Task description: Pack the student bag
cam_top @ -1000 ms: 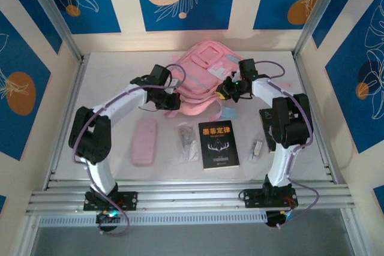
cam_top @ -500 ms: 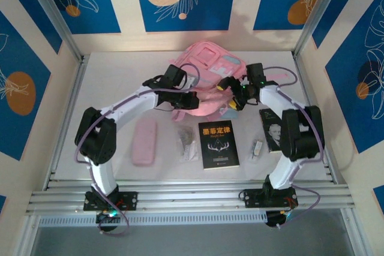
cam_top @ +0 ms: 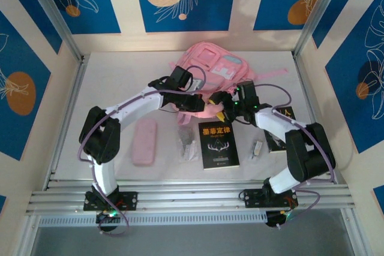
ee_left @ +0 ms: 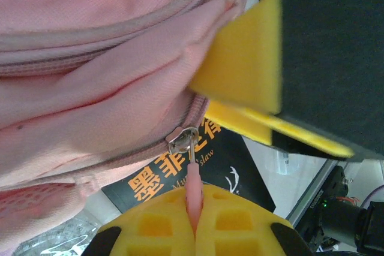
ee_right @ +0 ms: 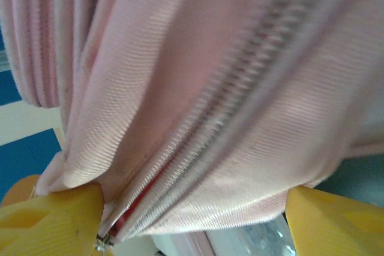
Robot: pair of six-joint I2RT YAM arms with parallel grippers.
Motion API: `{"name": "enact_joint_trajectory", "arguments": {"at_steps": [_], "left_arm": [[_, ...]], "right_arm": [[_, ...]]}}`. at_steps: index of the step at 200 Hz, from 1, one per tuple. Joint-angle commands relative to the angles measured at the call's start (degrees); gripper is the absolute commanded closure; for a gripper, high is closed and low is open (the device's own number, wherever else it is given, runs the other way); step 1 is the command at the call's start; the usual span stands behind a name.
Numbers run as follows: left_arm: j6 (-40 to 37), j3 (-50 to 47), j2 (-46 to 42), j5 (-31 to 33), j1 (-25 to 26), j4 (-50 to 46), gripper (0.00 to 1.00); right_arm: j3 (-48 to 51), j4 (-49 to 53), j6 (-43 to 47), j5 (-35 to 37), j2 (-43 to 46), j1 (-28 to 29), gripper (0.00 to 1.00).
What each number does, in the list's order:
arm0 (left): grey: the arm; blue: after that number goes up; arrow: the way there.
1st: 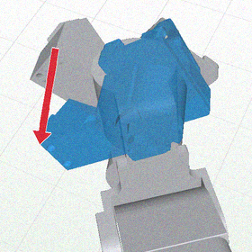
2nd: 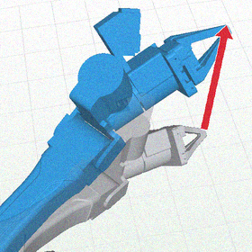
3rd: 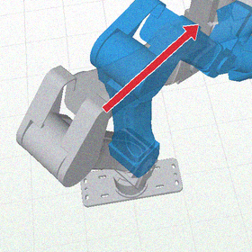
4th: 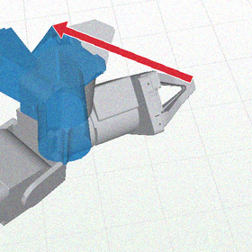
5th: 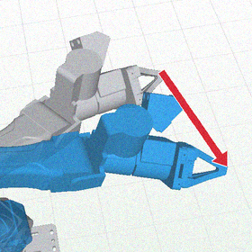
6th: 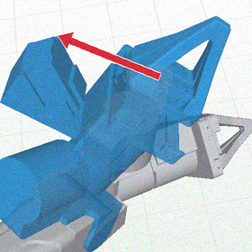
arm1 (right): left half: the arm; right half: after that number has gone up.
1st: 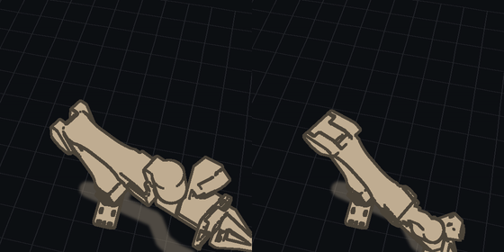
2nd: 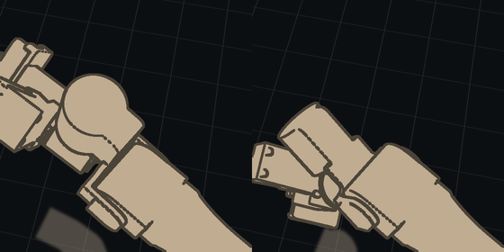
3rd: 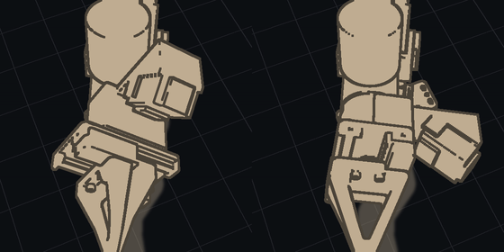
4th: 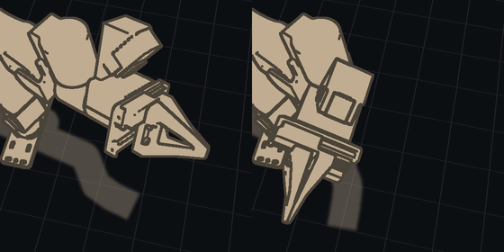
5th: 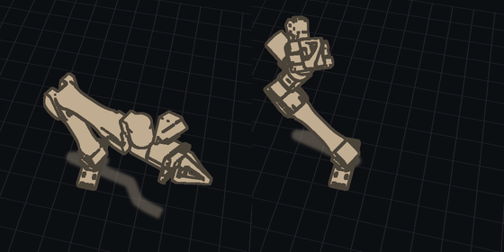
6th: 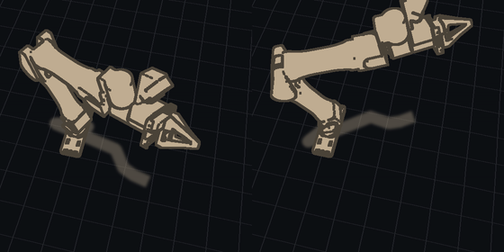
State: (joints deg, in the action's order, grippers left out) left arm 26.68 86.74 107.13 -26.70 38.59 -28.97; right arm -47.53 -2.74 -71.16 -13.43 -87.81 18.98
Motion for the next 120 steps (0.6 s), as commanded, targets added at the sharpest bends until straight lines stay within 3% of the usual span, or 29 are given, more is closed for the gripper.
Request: {"name": "enact_joint_trajectory", "arguments": {"at_steps": [1,16,38,67,105,120], "left_arm": [[-2.0,1.9,-0.8,-3.2,0.4,-0.4,1.00],[-2.3,1.9,-1.1,-3.2,0.3,-0.8,1.00],[-2.2,0.7,-2.0,-2.4,-0.4,-1.0,1.00],[-3.4,-3.3,-5.4,-0.1,-1.3,-1.5,1.00],[-3.7,-8.5,-9.7,-4.1,-0.9,-0.7,1.00],[-3.0,-9.7,-11.5,-5.3,-0.3,0.1,1.00]], "right_arm": [[-2.0,-10.2,-3.3,5.2,-4.6,2.6,0.35],[-2.2,-15.3,-4.5,6.2,-7.6,3.1,0.54],[-4.5,-13.5,-1.7,6.2,-9.1,3.3,1.00],[-7.3,-8.5,5.6,1.9,-7.6,3.3,1.00],[-15.2,1.4,16.8,-14.8,-9.3,4.2,1.00],[-16.8,5.4,19.8,-18.1,-9.0,4.4,1.00]]}}
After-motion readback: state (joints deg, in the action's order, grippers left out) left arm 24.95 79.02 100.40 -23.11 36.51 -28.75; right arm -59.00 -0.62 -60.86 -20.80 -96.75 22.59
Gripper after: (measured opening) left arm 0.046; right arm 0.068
